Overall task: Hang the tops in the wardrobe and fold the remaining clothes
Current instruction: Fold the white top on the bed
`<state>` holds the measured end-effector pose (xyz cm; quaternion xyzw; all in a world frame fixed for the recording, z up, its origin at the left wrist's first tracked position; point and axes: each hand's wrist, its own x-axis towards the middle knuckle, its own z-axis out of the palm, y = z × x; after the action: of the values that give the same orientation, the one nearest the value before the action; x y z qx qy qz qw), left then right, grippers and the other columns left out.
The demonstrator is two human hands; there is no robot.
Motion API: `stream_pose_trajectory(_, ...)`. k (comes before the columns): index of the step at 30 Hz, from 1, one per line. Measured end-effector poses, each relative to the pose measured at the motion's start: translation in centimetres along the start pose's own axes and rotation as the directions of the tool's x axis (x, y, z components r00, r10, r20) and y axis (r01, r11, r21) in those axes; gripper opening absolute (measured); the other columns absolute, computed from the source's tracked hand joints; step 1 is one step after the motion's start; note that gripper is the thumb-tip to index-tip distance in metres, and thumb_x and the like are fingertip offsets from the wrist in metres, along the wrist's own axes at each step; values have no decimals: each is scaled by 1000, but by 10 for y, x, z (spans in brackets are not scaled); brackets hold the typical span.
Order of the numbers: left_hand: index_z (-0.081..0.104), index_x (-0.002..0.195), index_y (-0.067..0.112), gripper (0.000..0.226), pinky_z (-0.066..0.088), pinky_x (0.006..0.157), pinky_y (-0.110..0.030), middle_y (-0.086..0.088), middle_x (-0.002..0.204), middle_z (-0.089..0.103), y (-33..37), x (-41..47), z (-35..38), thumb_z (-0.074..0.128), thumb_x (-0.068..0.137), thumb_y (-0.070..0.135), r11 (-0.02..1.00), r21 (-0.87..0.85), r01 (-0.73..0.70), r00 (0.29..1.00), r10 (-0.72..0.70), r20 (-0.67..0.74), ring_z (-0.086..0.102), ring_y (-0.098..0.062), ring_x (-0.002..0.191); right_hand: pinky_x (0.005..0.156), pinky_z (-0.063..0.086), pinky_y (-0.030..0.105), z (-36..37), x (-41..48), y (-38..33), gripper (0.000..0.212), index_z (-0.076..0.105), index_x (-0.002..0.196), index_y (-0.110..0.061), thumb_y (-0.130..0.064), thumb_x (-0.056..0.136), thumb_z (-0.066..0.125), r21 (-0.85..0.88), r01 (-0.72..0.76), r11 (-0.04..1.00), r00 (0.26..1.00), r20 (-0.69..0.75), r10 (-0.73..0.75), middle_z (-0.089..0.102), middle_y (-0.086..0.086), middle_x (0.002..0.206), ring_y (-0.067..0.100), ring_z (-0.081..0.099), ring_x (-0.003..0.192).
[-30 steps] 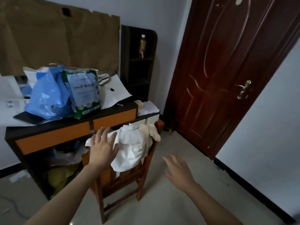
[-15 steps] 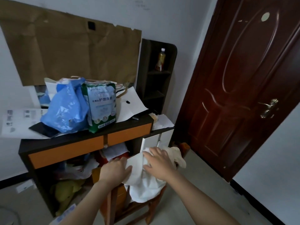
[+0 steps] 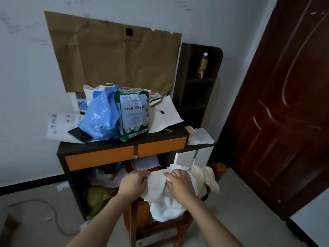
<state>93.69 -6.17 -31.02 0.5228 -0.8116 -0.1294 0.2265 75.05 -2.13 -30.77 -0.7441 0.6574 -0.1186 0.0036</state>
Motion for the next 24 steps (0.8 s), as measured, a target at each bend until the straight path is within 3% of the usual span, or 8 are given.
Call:
stream_pose_trajectory(2,65,117,23,29,47,76,-27,7,109,67,7,-9,-8,47,95,20,1000,-8,12,994,-12,-108,60,-15,104,102,21,25,-4,1,0,40,46,137,-26,-32,98,38,47,12,999,1000,7,-13,50,0,128,16,38,122)
stream_pose_trajectory(6,75,88,9,33,47,50,-21,-1,75,72,27,-40,-20,47,77,23,990,29,-140,934,142,-327,67,-17,67,96,28,26,-21,-4,-2,33,57,126,-17,-23,98,39,141,81,987,997,-24,-78,55,2,122,20,45,116)
stream_pose_trajectory(10,73,95,0,41,54,65,-28,-8,90,73,48,-79,-15,43,76,23,993,-110,-45,895,-8,-445,70,-22,81,90,36,25,-33,-29,-8,28,63,114,-12,-14,97,40,242,164,956,977,-172,-124,63,3,113,19,54,108)
stream_pose_trajectory(13,72,93,-3,32,53,72,-31,-13,92,72,58,-99,-21,50,76,12,985,-171,21,844,-109,-525,69,-26,85,83,49,23,-42,-54,-23,20,71,100,-9,-10,84,58,251,285,925,937,-278,-213,70,1,97,16,65,93)
stream_pose_trajectory(15,71,93,-4,29,48,76,-18,-14,92,71,61,-113,-27,54,70,-3,978,-204,45,807,-156,-570,68,-21,85,71,51,19,-43,-67,-33,17,74,85,-12,-12,70,66,253,384,888,887,-369,-278,71,-4,82,11,68,76)
stream_pose_trajectory(18,70,94,-2,33,39,81,-2,-9,89,70,68,-140,-35,53,67,-9,971,-228,79,736,-211,-644,58,5,91,68,49,19,-45,-82,-45,18,72,84,-12,-11,67,68,283,488,826,840,-409,-357,70,-5,80,12,67,72)
stream_pose_trajectory(20,70,93,-3,33,39,82,-2,-4,88,66,71,-158,-37,54,67,-15,958,-265,111,680,-268,-683,53,18,95,65,52,19,-46,-91,-55,21,73,89,-11,-11,68,68,289,526,800,821,-418,-388,70,-3,83,13,67,74)
stream_pose_trajectory(24,70,91,-3,30,42,81,-6,-1,89,67,76,-203,-43,52,69,-10,936,-276,220,565,-353,-746,52,21,95,64,53,19,-38,-111,-80,25,73,93,-9,-9,69,67,328,615,717,775,-417,-475,70,0,85,16,67,76)
